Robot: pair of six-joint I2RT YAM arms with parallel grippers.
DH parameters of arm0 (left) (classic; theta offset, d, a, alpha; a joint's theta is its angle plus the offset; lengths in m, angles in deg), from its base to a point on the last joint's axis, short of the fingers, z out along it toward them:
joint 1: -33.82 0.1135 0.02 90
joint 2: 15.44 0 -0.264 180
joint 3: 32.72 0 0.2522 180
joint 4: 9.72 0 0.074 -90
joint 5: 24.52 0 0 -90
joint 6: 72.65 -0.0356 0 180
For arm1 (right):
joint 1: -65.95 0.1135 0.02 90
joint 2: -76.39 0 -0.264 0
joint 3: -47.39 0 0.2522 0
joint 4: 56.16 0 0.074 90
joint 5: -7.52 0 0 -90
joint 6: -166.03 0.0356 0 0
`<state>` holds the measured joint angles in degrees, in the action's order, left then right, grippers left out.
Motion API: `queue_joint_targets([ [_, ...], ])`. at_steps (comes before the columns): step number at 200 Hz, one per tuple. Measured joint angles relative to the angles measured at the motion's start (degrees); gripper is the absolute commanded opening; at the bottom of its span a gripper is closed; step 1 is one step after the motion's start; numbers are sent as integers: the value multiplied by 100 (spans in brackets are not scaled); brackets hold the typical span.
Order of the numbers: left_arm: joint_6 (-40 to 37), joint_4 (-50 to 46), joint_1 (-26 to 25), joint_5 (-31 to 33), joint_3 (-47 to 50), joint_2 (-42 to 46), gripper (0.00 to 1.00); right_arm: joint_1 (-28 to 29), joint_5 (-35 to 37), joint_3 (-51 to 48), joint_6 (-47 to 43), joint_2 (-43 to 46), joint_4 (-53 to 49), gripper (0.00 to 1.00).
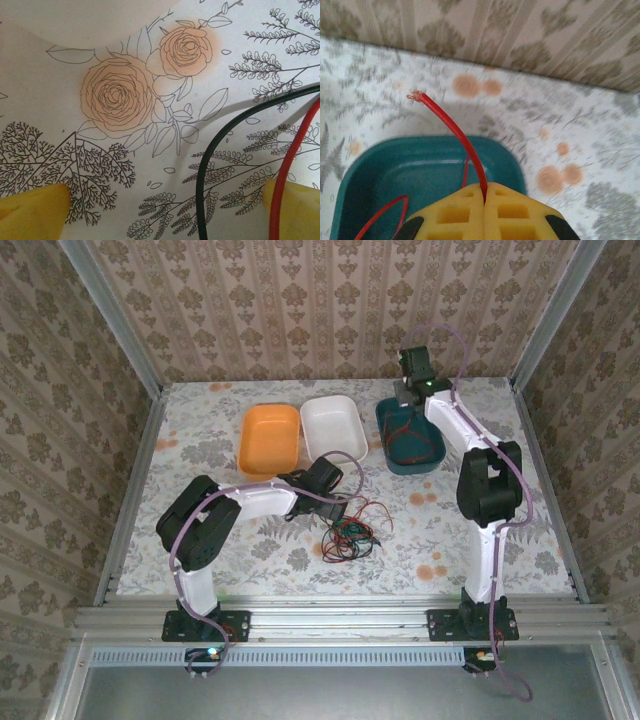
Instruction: Untangle the cables
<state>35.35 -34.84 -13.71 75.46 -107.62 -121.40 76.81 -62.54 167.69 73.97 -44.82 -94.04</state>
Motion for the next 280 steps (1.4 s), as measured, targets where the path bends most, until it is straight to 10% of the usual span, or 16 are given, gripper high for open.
queue_joint_targets([
  [78,-2,7,0,37,-94,-20,100,-393,-1255,-540,1547,-144,-273,0],
  [141,0,157,0,37,-94,28,100,-608,-1786,-1128,2363,9,-264,37],
  [210,0,417,79,35,13,341,100,-487,-1676,-1950,2632,1351,57,43],
  [280,-24,535,184,-98,243,551,100,990,-2243,-3397,2297,2924,114,42],
])
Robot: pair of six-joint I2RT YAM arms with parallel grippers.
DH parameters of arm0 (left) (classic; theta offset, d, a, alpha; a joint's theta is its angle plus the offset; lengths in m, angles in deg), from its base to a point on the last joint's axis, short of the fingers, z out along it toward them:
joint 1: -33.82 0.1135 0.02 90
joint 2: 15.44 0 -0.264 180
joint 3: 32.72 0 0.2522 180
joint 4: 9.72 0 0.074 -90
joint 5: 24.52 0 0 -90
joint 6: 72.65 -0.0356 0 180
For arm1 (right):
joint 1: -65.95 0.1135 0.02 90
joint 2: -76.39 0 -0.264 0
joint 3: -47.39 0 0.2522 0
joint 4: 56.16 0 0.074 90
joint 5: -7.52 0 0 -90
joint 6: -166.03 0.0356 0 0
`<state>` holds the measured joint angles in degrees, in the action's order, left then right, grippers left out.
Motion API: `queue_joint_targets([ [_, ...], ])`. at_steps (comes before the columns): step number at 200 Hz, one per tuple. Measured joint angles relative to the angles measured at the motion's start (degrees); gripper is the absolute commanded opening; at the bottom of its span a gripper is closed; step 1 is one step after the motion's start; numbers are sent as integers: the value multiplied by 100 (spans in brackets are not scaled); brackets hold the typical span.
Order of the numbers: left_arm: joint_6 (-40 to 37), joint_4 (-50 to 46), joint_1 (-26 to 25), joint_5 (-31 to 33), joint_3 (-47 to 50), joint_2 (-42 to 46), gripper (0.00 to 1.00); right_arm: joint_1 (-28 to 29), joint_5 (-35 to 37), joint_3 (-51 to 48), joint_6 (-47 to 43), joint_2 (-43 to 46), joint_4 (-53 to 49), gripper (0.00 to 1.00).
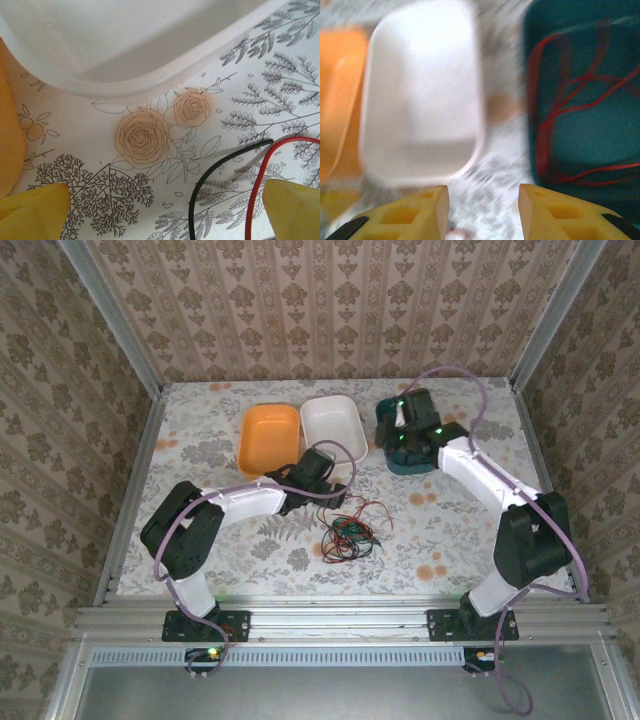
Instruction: Untangle the cables
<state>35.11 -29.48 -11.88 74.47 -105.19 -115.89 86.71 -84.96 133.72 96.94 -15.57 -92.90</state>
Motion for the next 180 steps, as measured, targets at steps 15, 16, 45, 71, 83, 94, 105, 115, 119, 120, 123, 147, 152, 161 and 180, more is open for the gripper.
queue_joint_targets([
  [15,-46,-4,-9,-35,61,0,100,442,-247,-201,-199,-50,-243,42],
  [16,-48,-7,-9,-37,63,0,100,459,-254,-210,-208,-52,-267,42],
  [45,-133,-59,-98,-42,90,0,100,1029,-269,-474,-595,-350,-940,42],
  [71,-153,-90,-168,-37,92,0,100,1121,0,-787,-710,-415,-1281,42],
  [83,-160,-92,-188,-35,92,0,100,1095,149,-876,-728,-415,-1355,42],
  [94,-190,-114,-192,-35,92,0,100,1069,234,-922,-728,-415,-1368,43],
  [105,-216,-140,-199,-31,92,0,100,1062,295,-935,-730,-415,-1366,43],
  [115,-245,-164,-208,-17,92,0,100,1058,343,-942,-730,-415,-1364,43],
  [119,-254,-170,-214,-13,92,0,100,1058,363,-944,-728,-415,-1364,43],
  [120,-256,-175,-219,-15,92,0,100,1058,369,-944,-728,-415,-1364,43],
  [123,-260,-184,-225,-13,92,0,100,1058,380,-949,-728,-415,-1362,43],
  [147,-304,-245,-306,-11,92,0,100,1036,485,-1021,-708,-476,-1320,43],
  [152,-308,-258,-315,-11,92,0,100,1036,503,-1036,-704,-525,-1309,42],
  [161,-323,-280,-343,-11,92,0,100,1025,525,-1045,-702,-627,-1298,42],
  [180,-343,-328,-376,-9,90,0,100,1016,542,-1051,-675,-848,-1244,29],
])
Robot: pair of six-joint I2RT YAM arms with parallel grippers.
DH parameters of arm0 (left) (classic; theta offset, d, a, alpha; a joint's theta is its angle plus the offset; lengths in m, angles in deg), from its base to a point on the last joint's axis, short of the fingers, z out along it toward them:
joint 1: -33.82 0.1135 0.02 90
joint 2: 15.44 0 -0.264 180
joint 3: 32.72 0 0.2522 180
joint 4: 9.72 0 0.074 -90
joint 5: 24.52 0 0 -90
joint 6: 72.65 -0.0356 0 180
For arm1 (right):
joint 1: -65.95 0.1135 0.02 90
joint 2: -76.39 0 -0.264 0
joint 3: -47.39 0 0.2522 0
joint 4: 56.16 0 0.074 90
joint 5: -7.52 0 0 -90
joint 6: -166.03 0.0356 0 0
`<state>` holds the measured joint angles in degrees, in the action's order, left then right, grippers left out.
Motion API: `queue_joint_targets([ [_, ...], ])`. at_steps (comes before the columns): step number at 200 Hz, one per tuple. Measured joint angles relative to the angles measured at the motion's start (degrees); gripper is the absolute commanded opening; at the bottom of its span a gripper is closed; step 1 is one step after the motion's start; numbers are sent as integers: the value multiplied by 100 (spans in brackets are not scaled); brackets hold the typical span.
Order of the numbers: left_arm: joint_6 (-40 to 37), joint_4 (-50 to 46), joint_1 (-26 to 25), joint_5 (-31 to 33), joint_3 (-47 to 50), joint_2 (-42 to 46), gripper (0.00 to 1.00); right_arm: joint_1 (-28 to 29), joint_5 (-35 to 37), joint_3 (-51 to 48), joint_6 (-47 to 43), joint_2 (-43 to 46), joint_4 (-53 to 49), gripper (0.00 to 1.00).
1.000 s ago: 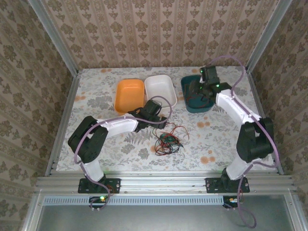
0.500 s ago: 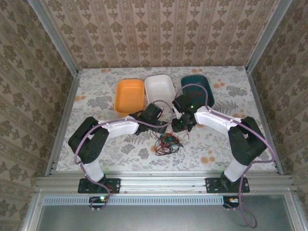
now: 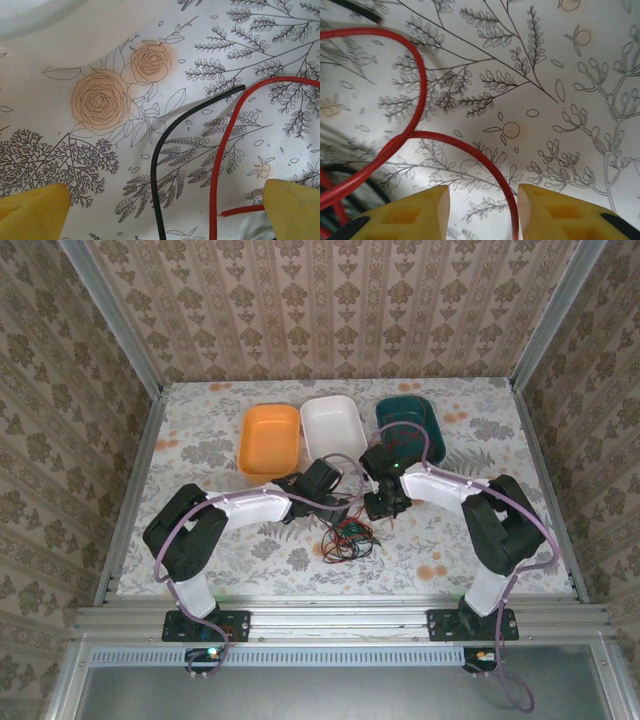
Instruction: Untangle the cables
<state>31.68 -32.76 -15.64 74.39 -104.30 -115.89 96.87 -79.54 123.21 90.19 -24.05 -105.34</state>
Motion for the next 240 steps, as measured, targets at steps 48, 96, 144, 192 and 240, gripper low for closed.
queue_joint_targets([
  [48,0,-103,-4,20,0,-76,99,-33,267,-138,146,168,275,0],
  [96,7,-85,-13,35,-37,-326,97,-109,1086,-151,72,1840,748,0],
  [144,31,0,-13,37,-72,-413,97,-170,2083,109,-245,3156,1655,0],
  [192,46,35,-35,35,-83,-450,95,-428,2577,186,-463,3912,2780,0],
  [240,48,48,-37,31,-85,-457,95,-540,2817,186,-514,4135,3473,0],
])
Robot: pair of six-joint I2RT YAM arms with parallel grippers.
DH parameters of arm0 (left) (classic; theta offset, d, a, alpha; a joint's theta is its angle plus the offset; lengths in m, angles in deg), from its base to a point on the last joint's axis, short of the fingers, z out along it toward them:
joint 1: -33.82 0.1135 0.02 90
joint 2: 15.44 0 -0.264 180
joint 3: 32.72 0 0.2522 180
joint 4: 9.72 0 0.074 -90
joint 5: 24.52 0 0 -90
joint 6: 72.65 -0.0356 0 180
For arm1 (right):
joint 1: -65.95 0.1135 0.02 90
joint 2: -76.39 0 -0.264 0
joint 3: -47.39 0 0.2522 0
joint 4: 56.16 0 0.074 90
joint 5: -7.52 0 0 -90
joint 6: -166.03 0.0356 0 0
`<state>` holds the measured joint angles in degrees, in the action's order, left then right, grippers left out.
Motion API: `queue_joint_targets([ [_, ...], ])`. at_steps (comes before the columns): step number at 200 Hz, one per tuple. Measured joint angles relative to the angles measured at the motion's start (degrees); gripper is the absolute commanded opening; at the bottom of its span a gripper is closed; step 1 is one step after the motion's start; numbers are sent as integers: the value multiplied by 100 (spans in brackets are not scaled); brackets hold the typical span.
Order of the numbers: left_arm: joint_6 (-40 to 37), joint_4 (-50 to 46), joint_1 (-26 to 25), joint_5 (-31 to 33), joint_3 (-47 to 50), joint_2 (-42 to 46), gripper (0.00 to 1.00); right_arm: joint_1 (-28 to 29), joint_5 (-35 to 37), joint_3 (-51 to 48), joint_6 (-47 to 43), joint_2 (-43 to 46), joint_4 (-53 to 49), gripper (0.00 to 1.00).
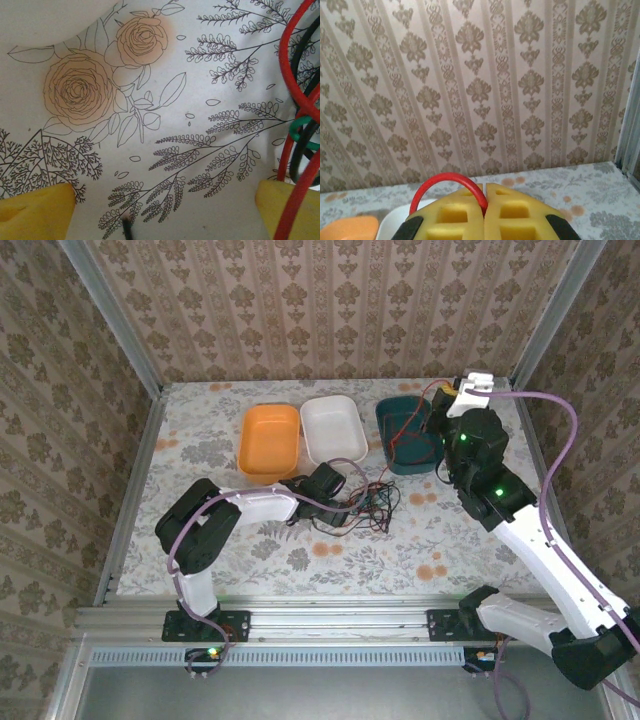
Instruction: Untangle the cables
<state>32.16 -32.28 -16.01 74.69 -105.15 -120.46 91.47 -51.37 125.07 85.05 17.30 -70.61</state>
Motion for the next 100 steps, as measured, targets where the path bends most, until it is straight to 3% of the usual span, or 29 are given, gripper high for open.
queue_joint_targets([
  [100,170,175,-2,9,136,22,97,-1281,66,199,-140,575,866,0],
])
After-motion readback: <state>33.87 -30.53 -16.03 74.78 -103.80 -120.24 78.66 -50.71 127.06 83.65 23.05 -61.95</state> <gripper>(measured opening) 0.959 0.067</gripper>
